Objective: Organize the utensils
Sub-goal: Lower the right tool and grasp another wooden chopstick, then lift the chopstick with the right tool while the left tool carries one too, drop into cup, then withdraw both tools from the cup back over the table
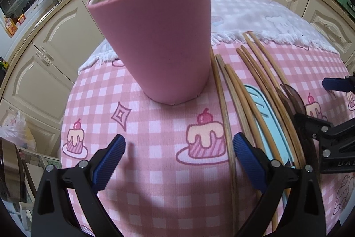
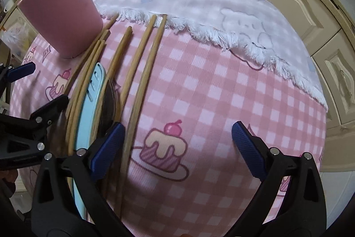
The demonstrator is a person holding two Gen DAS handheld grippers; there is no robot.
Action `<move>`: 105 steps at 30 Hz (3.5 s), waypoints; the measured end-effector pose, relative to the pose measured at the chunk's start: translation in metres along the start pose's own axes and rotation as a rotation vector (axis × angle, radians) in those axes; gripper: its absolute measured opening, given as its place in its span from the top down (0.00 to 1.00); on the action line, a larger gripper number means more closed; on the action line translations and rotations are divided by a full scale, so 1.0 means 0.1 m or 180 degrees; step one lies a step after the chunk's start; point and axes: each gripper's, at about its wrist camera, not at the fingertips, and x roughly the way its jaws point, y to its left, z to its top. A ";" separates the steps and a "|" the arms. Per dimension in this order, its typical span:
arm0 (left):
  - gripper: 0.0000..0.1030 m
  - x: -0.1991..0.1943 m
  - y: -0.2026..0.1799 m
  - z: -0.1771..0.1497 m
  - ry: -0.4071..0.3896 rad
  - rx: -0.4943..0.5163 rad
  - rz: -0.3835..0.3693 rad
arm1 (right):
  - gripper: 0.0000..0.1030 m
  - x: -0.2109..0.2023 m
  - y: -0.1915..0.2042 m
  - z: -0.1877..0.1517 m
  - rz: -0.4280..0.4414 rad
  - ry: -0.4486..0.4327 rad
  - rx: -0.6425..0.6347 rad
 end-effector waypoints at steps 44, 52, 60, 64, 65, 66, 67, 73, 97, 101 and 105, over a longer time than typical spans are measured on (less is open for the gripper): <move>0.95 -1.62 0.33 0.27 -0.2068 -0.0505 -0.0881 | 0.94 -1.34 -0.35 0.45 0.1639 -0.1943 0.0375; 0.95 -1.87 0.74 0.63 -0.2661 -0.0901 -0.0755 | 0.94 -1.82 0.06 1.10 0.1659 -0.2694 0.0159; 0.95 -1.92 0.88 0.97 -0.3056 -0.1057 -0.0691 | 0.94 -1.85 0.32 1.52 0.1695 -0.2959 0.0143; 0.95 -1.78 0.88 1.02 -0.3065 -0.1086 -0.0661 | 0.94 -1.69 0.40 1.58 0.1635 -0.2970 0.0139; 0.95 -1.73 0.89 1.02 -0.3056 -0.1092 -0.0661 | 0.94 -1.65 0.41 1.59 0.1628 -0.2958 0.0140; 0.95 -1.68 0.89 1.02 -0.3046 -0.1111 -0.0650 | 0.94 -1.61 0.41 1.61 0.1623 -0.2936 0.0141; 0.95 -1.64 0.89 1.01 -0.3035 -0.1136 -0.0644 | 0.94 -1.58 0.43 1.61 0.1615 -0.2919 0.0140; 0.95 -1.43 0.97 0.96 -0.2961 -0.1263 -0.0654 | 0.94 -1.49 0.46 1.59 0.1560 -0.2835 0.0078; 0.10 -1.38 0.96 0.63 -0.2485 -0.1117 -0.0425 | 0.06 -1.36 0.06 1.32 0.1401 -0.2429 0.0371; 0.10 -1.51 0.93 0.60 -0.2340 -0.1019 -0.0271 | 0.06 -1.42 0.01 1.28 0.1330 -0.2368 0.0397; 0.10 -1.61 0.91 0.54 -0.2262 -0.0982 -0.0224 | 0.06 -1.48 -0.05 1.22 0.1284 -0.2348 0.0409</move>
